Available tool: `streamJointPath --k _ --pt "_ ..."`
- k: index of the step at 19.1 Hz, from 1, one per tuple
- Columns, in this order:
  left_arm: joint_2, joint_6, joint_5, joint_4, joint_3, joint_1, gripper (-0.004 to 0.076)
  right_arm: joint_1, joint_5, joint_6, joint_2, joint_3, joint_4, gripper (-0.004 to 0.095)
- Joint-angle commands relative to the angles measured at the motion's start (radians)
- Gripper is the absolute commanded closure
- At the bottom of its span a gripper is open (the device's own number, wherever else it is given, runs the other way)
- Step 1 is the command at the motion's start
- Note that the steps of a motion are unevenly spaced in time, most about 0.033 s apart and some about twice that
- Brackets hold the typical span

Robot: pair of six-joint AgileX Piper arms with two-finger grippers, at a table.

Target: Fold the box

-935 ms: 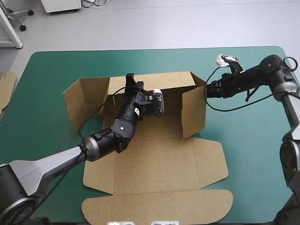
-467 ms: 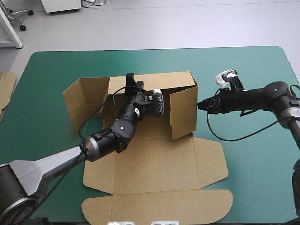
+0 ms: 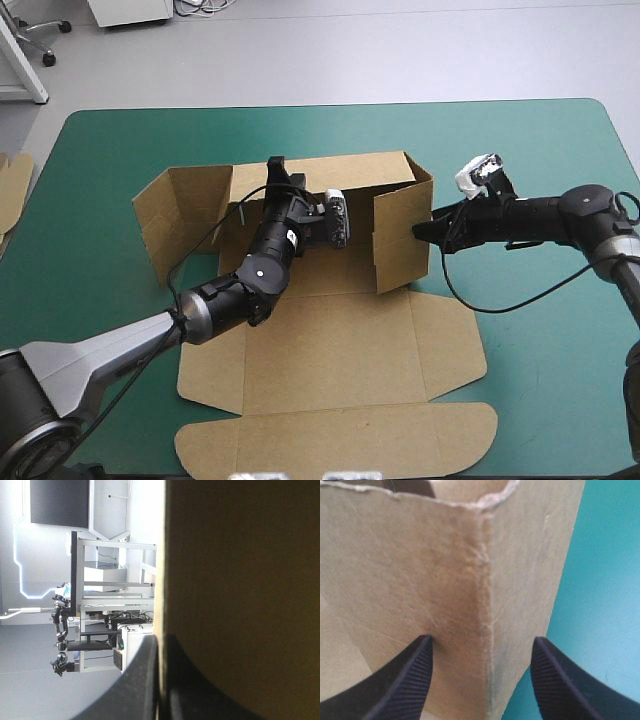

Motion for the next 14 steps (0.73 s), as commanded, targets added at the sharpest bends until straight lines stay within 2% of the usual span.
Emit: streamJointPath --k 1,5,9,14 --pt "-0.039 -0.015 0.026 0.025 -0.032 -0.003 0.0738 0.027 -0.046 -0.029 -0.034 -0.022 0.055 0.0349" --pt "-0.037 0.013 0.021 0.025 -0.066 -0.003 0.0738 0.114 -0.194 -0.019 -0.034 -0.023 0.025 0.0347" --pt "-0.03 0.013 0.026 0.025 -0.066 -0.003 0.0738 0.125 -0.266 0.021 -0.034 -0.023 0.027 0.0347" --pt "0.005 0.013 0.023 0.025 -0.068 -0.003 0.0738 0.163 -0.388 -0.007 -0.032 -0.023 0.057 0.0317"
